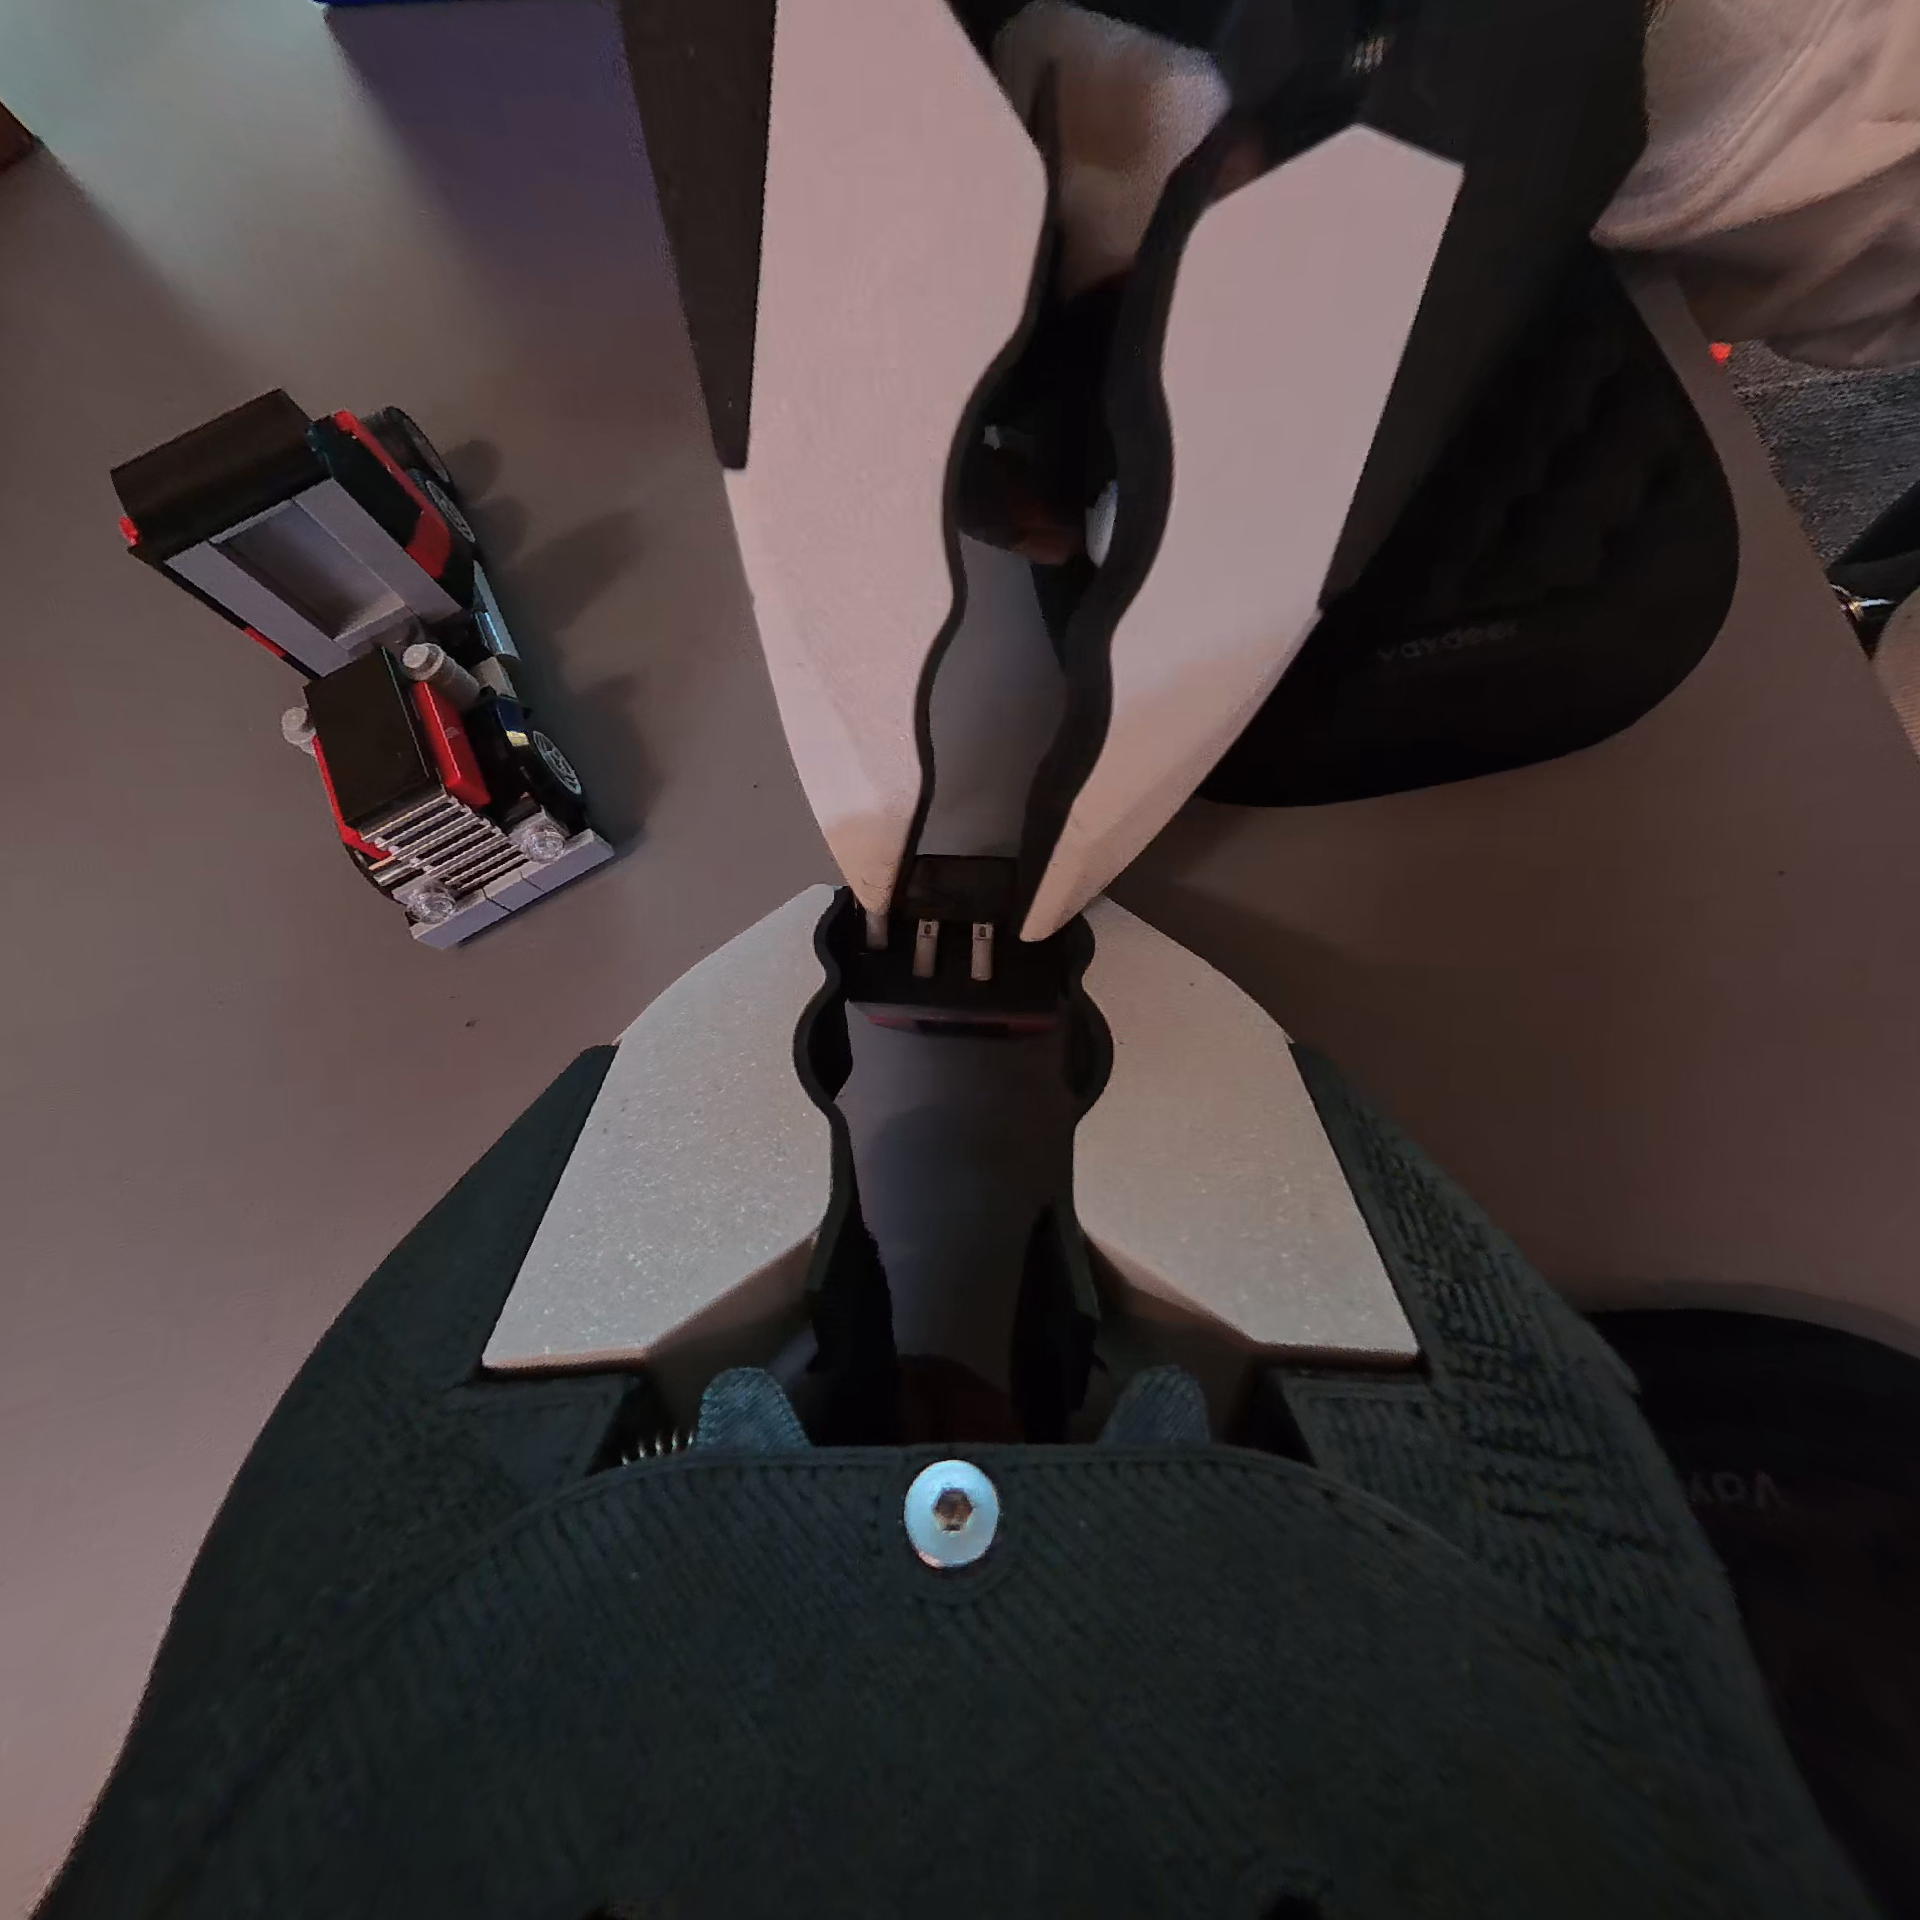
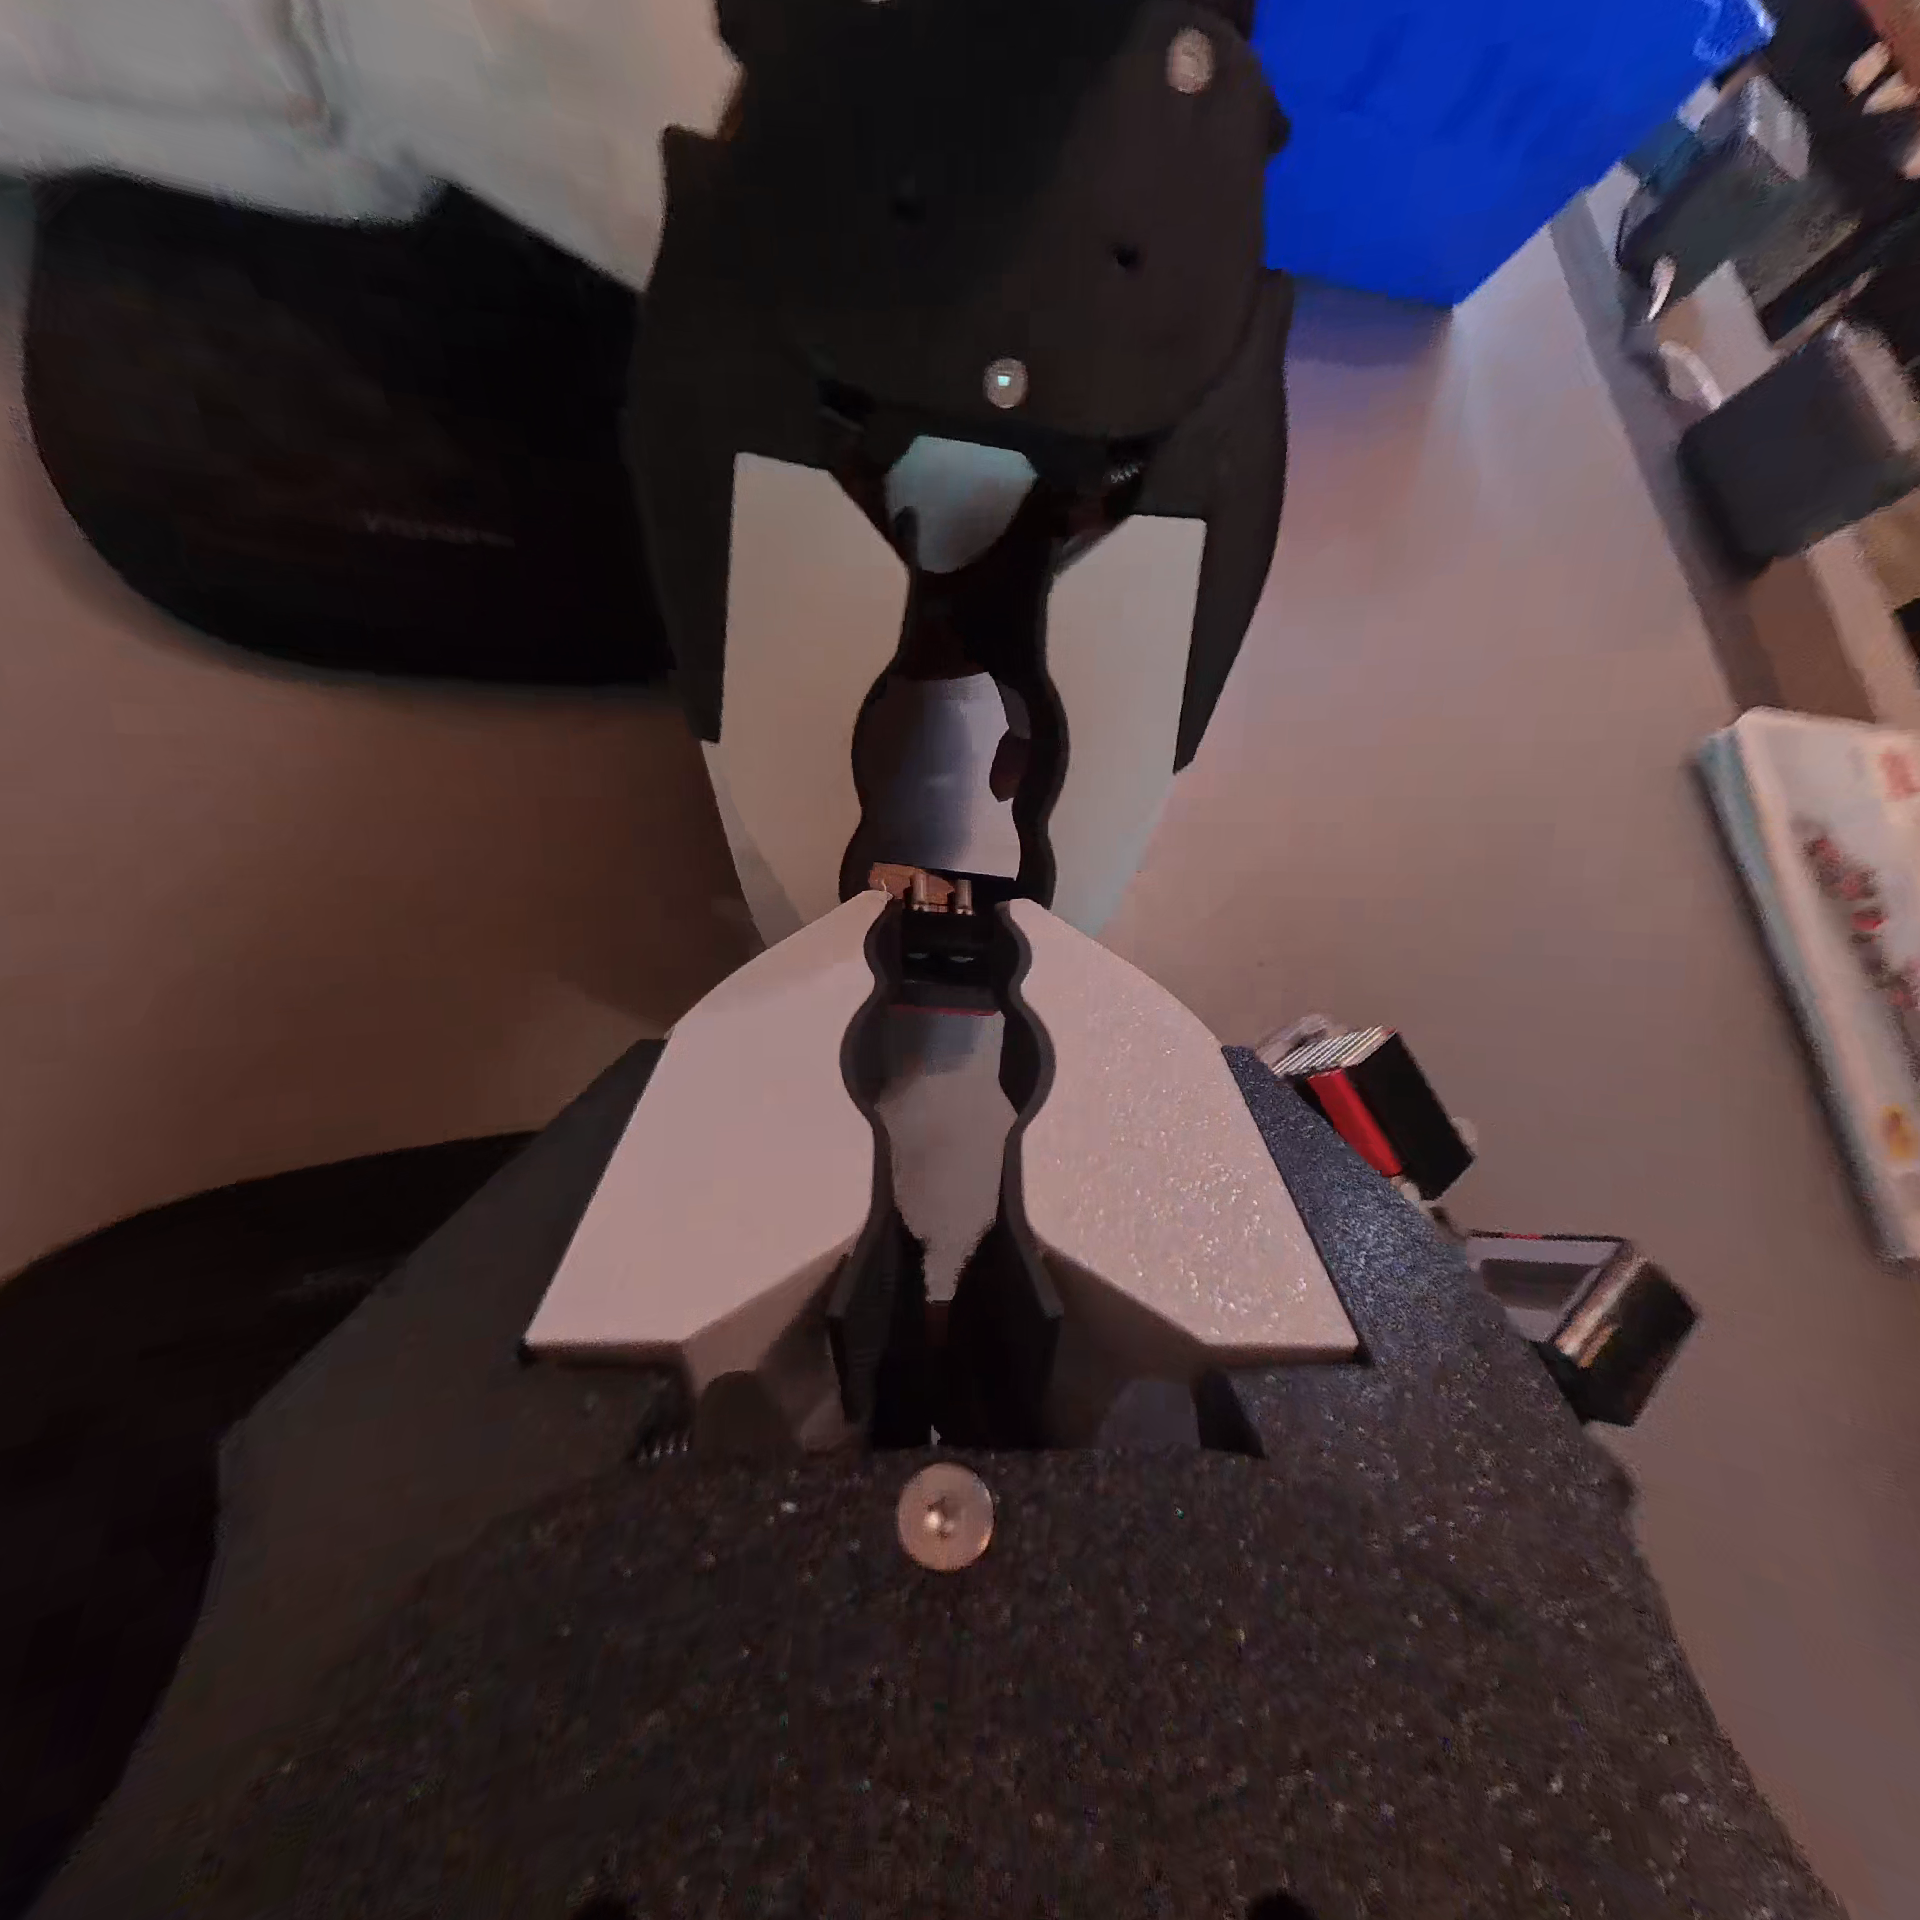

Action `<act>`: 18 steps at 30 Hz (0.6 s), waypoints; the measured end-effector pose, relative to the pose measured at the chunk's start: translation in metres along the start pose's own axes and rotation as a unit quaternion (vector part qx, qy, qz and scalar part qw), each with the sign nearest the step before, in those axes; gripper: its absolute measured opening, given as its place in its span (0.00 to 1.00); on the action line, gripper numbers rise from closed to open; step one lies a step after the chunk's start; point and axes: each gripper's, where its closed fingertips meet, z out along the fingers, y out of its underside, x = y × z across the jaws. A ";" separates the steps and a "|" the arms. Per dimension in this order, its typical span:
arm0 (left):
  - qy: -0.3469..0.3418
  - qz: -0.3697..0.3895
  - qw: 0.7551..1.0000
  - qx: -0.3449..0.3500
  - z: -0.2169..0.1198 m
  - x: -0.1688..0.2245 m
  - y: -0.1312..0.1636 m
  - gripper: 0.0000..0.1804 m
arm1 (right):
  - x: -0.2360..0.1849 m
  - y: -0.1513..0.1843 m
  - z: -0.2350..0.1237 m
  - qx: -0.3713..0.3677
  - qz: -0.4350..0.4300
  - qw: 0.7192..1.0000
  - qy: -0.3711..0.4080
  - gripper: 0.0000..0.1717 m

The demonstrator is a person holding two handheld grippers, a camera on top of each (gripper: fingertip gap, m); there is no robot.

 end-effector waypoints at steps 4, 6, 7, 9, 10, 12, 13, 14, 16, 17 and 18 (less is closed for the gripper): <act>0.004 -0.010 1.000 -0.002 0.000 0.000 0.000 0.21 | 0.000 -0.003 -0.001 -0.008 -0.082 0.996 0.029 0.09; 0.010 -0.010 1.000 -0.002 0.000 0.002 0.000 0.21 | -0.001 -0.004 -0.001 -0.007 -0.095 0.995 0.029 0.09; 0.011 -0.011 1.000 -0.002 0.000 0.002 0.000 0.21 | -0.001 -0.004 -0.001 -0.005 -0.096 0.995 0.028 0.09; 0.014 -0.014 1.000 -0.002 0.000 0.003 0.000 0.21 | -0.003 -0.005 -0.003 0.004 -0.100 0.995 0.021 0.09; 0.012 -0.014 1.000 -0.002 0.000 0.003 0.000 0.21 | -0.003 -0.007 -0.004 0.016 -0.092 0.996 0.014 0.09; 0.003 -0.013 1.000 -0.003 0.000 0.000 0.000 0.21 | -0.001 -0.014 -0.010 0.054 -0.054 0.997 0.006 0.09; 0.002 -0.013 1.000 -0.003 0.000 -0.001 0.001 0.21 | 0.001 -0.018 -0.015 0.075 -0.034 0.997 0.001 0.09; 0.000 -0.013 1.000 -0.004 -0.001 -0.002 0.001 0.21 | 0.004 -0.023 -0.020 0.101 -0.012 0.995 -0.002 0.09; -0.003 -0.014 1.000 -0.011 -0.001 -0.003 0.003 0.28 | 0.012 -0.037 -0.036 0.171 0.048 0.984 -0.013 0.09; -0.003 -0.014 1.000 -0.013 -0.001 -0.003 0.004 0.29 | 0.015 -0.045 -0.046 0.215 0.083 0.973 -0.025 0.10; -0.002 -0.013 1.000 -0.012 -0.001 -0.003 0.003 0.30 | 0.020 -0.052 -0.058 0.258 0.119 0.958 -0.037 0.09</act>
